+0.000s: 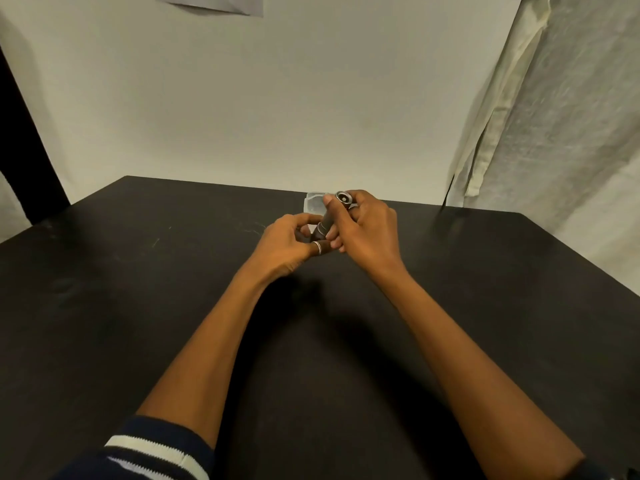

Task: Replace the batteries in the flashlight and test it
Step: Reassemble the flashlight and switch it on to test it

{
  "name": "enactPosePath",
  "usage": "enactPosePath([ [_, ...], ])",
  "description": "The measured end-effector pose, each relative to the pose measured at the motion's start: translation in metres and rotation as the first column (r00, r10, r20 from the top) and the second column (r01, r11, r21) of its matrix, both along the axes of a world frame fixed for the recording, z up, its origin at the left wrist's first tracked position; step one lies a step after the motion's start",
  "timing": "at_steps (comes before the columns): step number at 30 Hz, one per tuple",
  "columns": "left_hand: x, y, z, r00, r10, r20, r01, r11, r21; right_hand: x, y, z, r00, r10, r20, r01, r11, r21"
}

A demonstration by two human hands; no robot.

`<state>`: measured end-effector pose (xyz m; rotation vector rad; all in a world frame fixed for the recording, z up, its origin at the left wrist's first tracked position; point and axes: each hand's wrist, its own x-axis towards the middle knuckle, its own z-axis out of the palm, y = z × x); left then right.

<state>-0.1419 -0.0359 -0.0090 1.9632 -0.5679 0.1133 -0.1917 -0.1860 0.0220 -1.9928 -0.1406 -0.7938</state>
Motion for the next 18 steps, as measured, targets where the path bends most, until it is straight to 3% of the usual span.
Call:
enactPosePath([
  [4,0.004,0.007,-0.004,0.999,0.045,-0.014,-0.046,0.998,-0.050,0.013,0.016,-0.002,0.999,-0.027,-0.044,0.027,1.000,-0.010],
  [8,0.010,0.021,-0.011,0.984,0.168,0.065,-0.169,0.985,0.010,0.022,0.033,-0.016,0.978,-0.187,-0.092,0.172,0.974,-0.145],
  [11,0.016,0.031,-0.014,0.962,0.252,0.105,-0.257,0.966,0.037,0.035,0.044,-0.030,0.961,-0.181,-0.209,0.123,0.957,-0.261],
  [14,0.023,0.037,-0.013,0.949,0.280,0.141,-0.296,0.949,0.107,0.047,0.055,-0.039,0.946,-0.068,-0.316,0.002,0.979,-0.202],
  [18,0.039,0.044,-0.018,0.941,0.308,0.139,-0.325,0.938,0.124,0.065,0.070,-0.046,0.939,-0.030,-0.344,0.001,0.996,-0.085],
])
